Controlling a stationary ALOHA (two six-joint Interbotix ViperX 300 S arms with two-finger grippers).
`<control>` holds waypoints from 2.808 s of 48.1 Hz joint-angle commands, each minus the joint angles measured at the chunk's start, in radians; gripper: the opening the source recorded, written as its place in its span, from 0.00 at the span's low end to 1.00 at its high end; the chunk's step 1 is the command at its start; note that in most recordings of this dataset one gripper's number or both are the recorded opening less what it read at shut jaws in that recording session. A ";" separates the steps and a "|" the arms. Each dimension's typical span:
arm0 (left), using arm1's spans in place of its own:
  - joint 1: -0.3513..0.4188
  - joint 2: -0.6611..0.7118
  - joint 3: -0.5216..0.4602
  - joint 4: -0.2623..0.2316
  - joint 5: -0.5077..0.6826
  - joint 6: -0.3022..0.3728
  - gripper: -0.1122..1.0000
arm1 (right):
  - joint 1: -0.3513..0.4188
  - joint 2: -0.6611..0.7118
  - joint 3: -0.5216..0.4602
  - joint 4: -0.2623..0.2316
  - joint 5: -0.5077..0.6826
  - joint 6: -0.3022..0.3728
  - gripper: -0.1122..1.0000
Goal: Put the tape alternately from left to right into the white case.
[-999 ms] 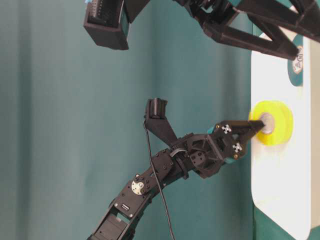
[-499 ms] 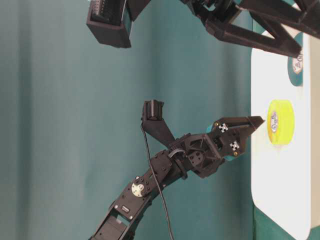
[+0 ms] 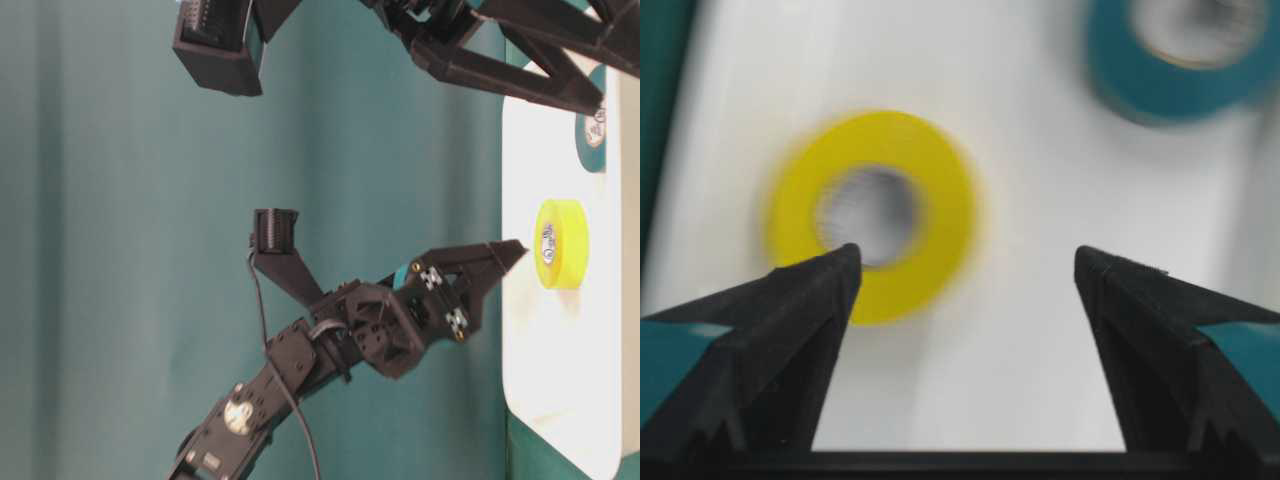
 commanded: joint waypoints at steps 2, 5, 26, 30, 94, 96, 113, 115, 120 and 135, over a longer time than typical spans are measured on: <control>-0.058 -0.084 0.038 -0.003 -0.005 -0.002 0.88 | 0.002 -0.009 -0.012 -0.002 -0.009 0.002 0.83; -0.091 -0.110 0.072 -0.006 -0.006 -0.002 0.88 | 0.002 -0.009 -0.012 -0.002 -0.009 0.000 0.83; -0.249 -0.268 0.247 -0.006 -0.043 -0.041 0.88 | 0.000 -0.009 -0.017 -0.002 -0.011 -0.002 0.83; -0.272 -0.284 0.273 -0.006 -0.061 -0.060 0.88 | -0.002 -0.011 -0.017 -0.002 -0.011 -0.002 0.83; -0.400 -0.394 0.476 -0.006 -0.242 -0.176 0.88 | -0.002 -0.006 -0.029 -0.002 -0.012 -0.002 0.83; -0.402 -0.394 0.476 -0.006 -0.242 -0.176 0.88 | 0.000 0.000 -0.035 -0.002 -0.012 -0.002 0.83; -0.400 -0.394 0.480 -0.008 -0.242 -0.178 0.88 | 0.015 0.098 -0.121 -0.002 0.005 -0.003 0.83; -0.400 -0.396 0.480 -0.008 -0.241 -0.178 0.88 | 0.017 0.107 -0.129 -0.002 0.009 -0.003 0.83; -0.400 -0.396 0.480 -0.008 -0.241 -0.178 0.88 | 0.018 0.123 -0.141 -0.002 0.021 -0.003 0.83; -0.402 -0.394 0.480 -0.008 -0.242 -0.178 0.88 | 0.032 0.132 -0.153 -0.002 0.018 -0.002 0.83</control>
